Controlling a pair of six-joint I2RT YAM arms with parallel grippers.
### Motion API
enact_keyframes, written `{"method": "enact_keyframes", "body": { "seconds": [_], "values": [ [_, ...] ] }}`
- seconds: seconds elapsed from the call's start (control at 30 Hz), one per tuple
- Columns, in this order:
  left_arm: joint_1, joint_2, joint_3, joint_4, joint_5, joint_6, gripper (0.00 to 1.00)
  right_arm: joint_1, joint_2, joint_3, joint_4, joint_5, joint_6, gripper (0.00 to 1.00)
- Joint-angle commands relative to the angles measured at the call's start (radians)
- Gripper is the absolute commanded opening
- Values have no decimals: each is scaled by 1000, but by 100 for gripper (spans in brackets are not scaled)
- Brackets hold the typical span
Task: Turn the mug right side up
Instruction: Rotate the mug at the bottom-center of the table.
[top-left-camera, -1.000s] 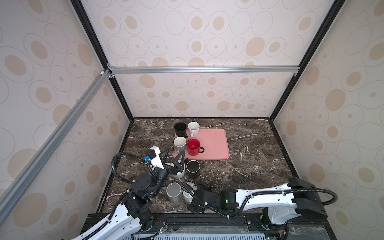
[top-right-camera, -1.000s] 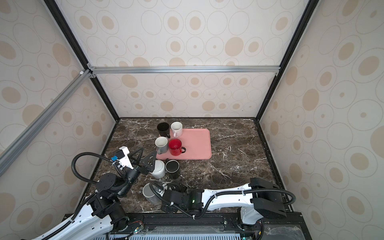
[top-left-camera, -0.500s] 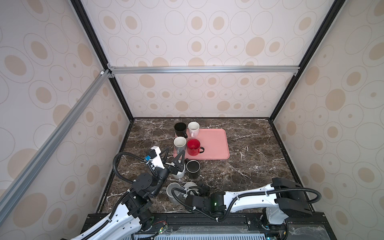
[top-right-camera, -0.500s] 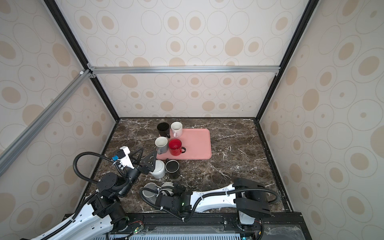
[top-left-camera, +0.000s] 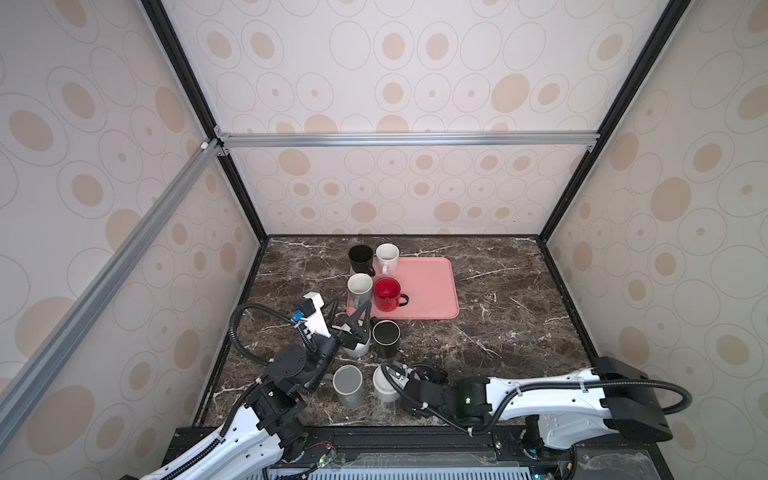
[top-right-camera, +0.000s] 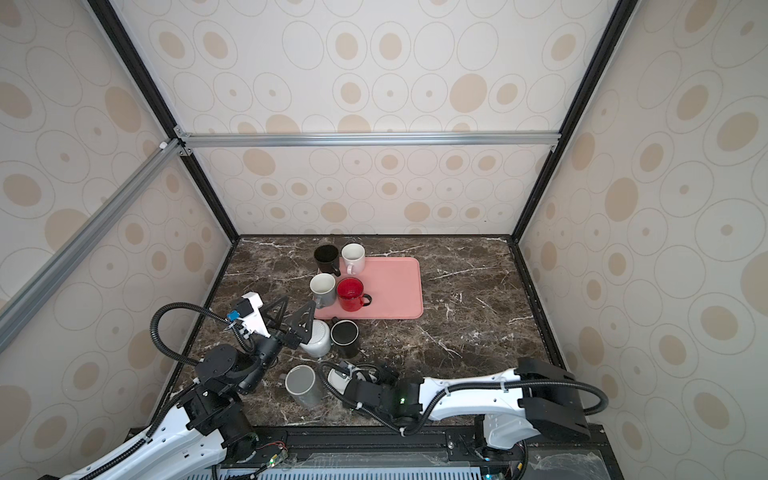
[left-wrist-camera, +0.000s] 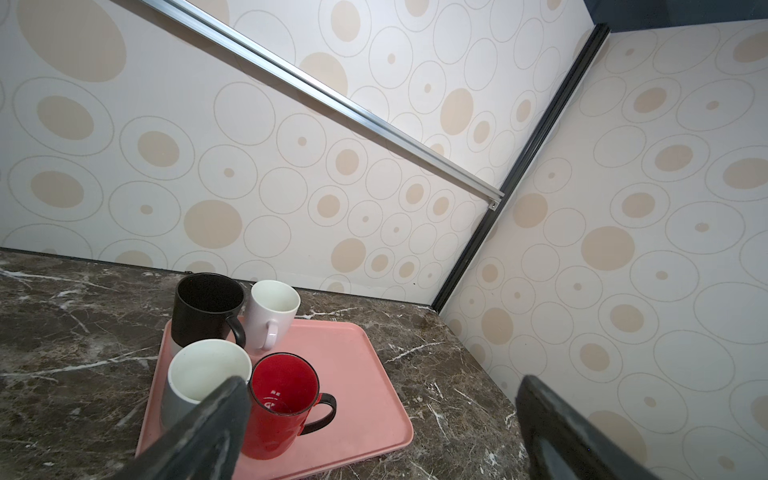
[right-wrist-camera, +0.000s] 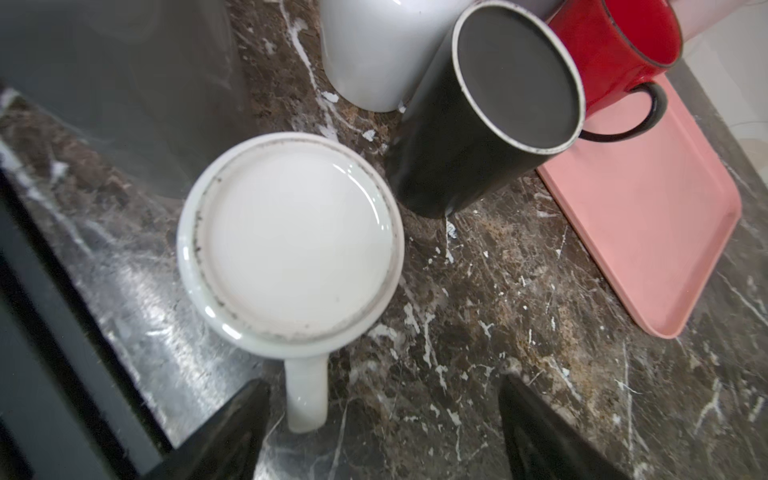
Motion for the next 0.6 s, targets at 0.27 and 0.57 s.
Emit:
{"method": "enact_keyframes", "body": {
  "seconds": [0.27,0.57],
  "values": [
    [3,7,-8,28,14,-25,99,-144,-14,38,-25,-383,-60,82],
    [5,8,-3,18,13,-22,99,-165,105,122,-94,-376,-77,62]
  ]
}}
